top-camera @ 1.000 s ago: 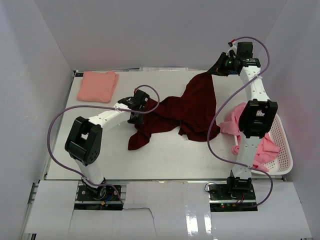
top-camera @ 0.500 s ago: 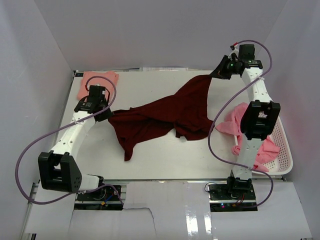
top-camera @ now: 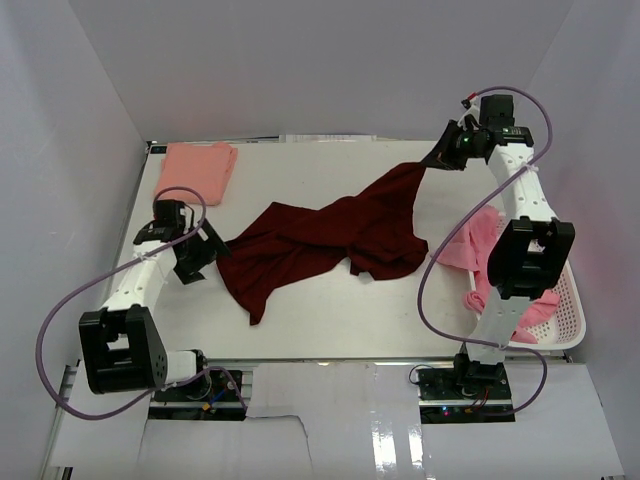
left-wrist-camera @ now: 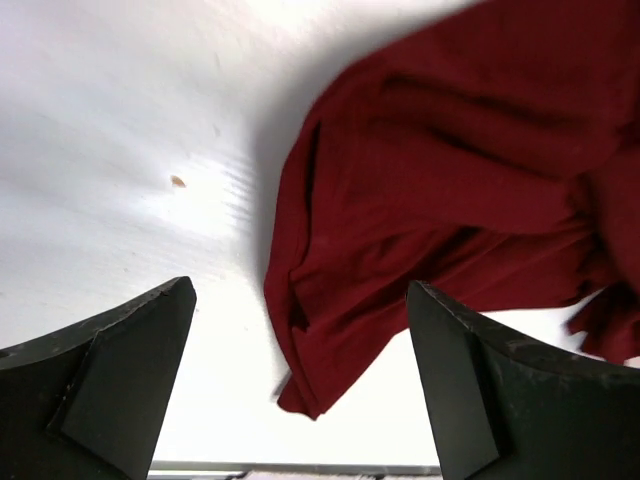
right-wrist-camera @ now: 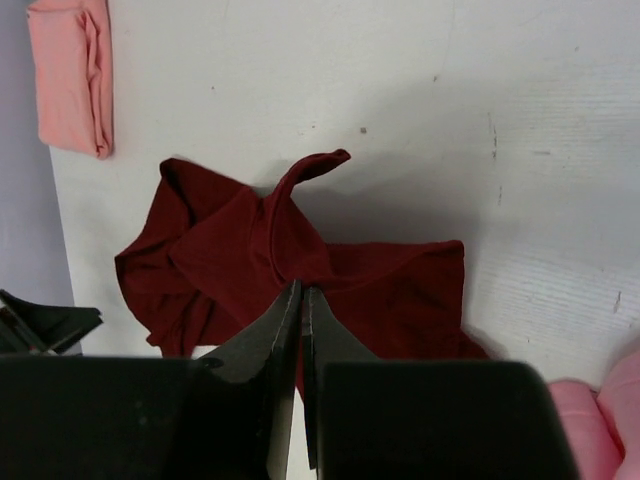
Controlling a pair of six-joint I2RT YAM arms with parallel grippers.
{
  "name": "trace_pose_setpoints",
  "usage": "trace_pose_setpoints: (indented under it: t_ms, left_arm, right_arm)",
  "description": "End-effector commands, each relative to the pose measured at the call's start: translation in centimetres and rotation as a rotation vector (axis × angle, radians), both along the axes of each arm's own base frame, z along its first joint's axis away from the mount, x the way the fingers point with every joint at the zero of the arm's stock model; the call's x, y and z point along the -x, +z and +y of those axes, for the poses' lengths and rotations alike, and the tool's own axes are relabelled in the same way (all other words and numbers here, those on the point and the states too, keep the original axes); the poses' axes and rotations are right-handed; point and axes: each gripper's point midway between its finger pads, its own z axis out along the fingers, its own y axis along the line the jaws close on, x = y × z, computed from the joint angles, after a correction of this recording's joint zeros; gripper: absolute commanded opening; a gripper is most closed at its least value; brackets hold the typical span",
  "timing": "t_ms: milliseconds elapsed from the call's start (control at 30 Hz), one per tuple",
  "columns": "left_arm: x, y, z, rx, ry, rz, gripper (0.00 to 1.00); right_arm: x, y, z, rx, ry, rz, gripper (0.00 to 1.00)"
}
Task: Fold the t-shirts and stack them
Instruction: Flatten out the tshirt
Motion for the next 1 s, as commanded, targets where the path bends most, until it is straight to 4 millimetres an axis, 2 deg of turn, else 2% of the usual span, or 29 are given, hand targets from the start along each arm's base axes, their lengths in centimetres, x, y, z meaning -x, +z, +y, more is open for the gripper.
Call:
trace_pose_setpoints:
  t_ms: [0,67,100,133,200,233,300,333,400,433,467,500,533,567,600,633,700,767,800,833,967]
  left_arm:
    - [-4.2,5.8,0.1,0.077,-0.010,-0.272,0.98]
    - [-5.7,6.7,-1.5,0.110,-0.104,-0.299,0.98]
    - [-7.3,8.5,-1.5,0.062,-0.158,-0.354,0.98]
    - [-8.2,8.2,-1.5,0.032,-0.175,-0.341,0.98]
    - [-9.7,9.2,-1.7,-0.010,-0.229,-0.379,0.98]
    - [-10.7,10.3,-1.8,-0.018,-0.244,-0.418,0.98]
    - [-12.2,10.9,-2.1,-0.020,-0.280,-0.465,0.98]
    - [-13.1,11.9,-2.2,-0.040,-0.301,-0.499,0.98]
    - [-14.4,11.2,-2.1,-0.064,-0.314,-0.476,0.98]
    - [-15.3,12.4,-3.4,-0.080,-0.360,-0.500,0.96]
    - [-15.7,10.9,-4.5,-0.088,-0.393,-0.454,0.94]
    - [-16.3,10.6,-4.4,-0.141,-0.394,-0.438,0.93]
    - [-17.0,11.4,-6.3,-0.192,-0.452,-0.457,0.93]
    - [-17.5,11.2,-6.9,-0.240,-0.472,-0.446,0.93]
    - [-17.6,9.0,-7.6,-0.290,-0.503,-0.369,0.92]
    - [-18.4,9.8,-8.4,-0.405,-0.519,-0.379,0.92]
    - [-18.9,7.7,-8.7,-0.499,-0.536,-0.304,0.92]
    - [-19.4,7.8,-10.1,-0.473,-0.580,-0.315,0.92]
    - [-19.6,7.2,-10.6,-0.455,-0.597,-0.307,0.91]
    - [-19.6,7.6,-11.3,-0.429,-0.620,-0.315,0.91]
    - [-19.3,6.3,-11.9,-0.454,-0.640,-0.260,0.88]
  right_arm:
    - [2.9,1.1,2.3,0.052,0.066,-0.019,0.08]
    - [4.1,1.5,2.8,0.063,0.078,-0.031,0.08]
    - [5.2,1.0,3.4,0.062,0.094,-0.020,0.08]
    - [5.7,0.7,3.7,0.064,0.098,-0.016,0.08]
    - [6.8,0.9,4.7,0.067,0.121,-0.034,0.08]
    - [7.6,-0.4,5.0,0.074,0.126,-0.005,0.08]
    - [8.5,-0.8,5.7,0.081,0.143,-0.005,0.08]
    - [9.0,-1.9,5.8,0.084,0.147,0.017,0.08]
    - [9.5,-2.3,6.2,0.088,0.156,0.014,0.08]
    - [10.0,-3.1,6.3,0.090,0.160,0.033,0.08]
    - [10.1,-3.2,6.4,0.093,0.163,0.031,0.08]
    - [10.3,-3.5,6.3,0.097,0.163,0.035,0.08]
    - [10.5,-3.9,6.3,0.100,0.165,0.044,0.08]
    - [10.5,-4.2,6.3,0.102,0.165,0.048,0.08]
    - [10.5,-4.4,6.2,0.107,0.166,0.050,0.08]
    - [10.6,-4.5,6.2,0.109,0.168,0.053,0.08]
    - [10.6,-4.8,6.1,0.116,0.166,0.058,0.08]
    - [10.4,-4.9,6.1,0.117,0.167,0.060,0.08]
    - [10.4,-4.8,6.1,0.118,0.169,0.061,0.08]
    - [10.3,-4.8,6.1,0.118,0.169,0.061,0.08]
    - [10.1,-4.5,6.3,0.107,0.173,0.054,0.08]
